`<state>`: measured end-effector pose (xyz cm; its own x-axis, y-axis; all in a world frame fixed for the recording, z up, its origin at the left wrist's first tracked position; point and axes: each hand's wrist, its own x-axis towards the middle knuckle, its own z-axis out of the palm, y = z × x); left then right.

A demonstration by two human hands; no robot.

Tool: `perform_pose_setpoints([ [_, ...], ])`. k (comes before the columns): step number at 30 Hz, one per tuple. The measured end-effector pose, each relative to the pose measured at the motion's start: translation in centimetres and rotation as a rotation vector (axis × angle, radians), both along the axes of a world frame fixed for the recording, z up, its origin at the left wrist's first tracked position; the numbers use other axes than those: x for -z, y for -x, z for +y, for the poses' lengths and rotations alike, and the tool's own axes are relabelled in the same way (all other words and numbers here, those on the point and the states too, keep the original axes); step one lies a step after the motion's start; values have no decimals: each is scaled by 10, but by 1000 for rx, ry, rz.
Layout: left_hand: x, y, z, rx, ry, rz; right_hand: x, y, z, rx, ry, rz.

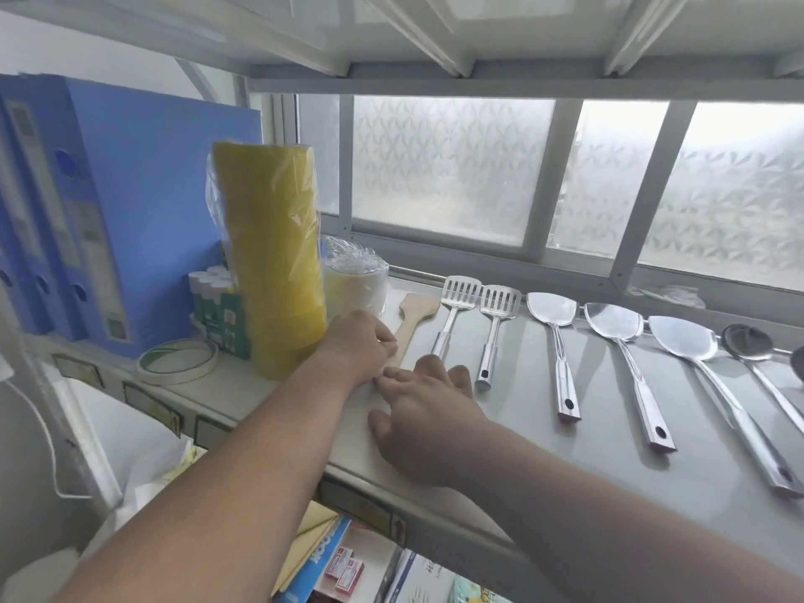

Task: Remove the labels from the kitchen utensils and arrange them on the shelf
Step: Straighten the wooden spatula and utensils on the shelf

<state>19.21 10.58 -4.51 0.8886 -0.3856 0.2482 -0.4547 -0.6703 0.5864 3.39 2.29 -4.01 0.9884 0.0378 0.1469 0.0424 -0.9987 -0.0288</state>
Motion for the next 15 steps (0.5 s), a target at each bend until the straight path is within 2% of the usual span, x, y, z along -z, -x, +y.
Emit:
perform_pose_setpoints([
  [15, -3, -5, -9, -44, -69, -54, 7, -12, -9, 59, -61, 49],
])
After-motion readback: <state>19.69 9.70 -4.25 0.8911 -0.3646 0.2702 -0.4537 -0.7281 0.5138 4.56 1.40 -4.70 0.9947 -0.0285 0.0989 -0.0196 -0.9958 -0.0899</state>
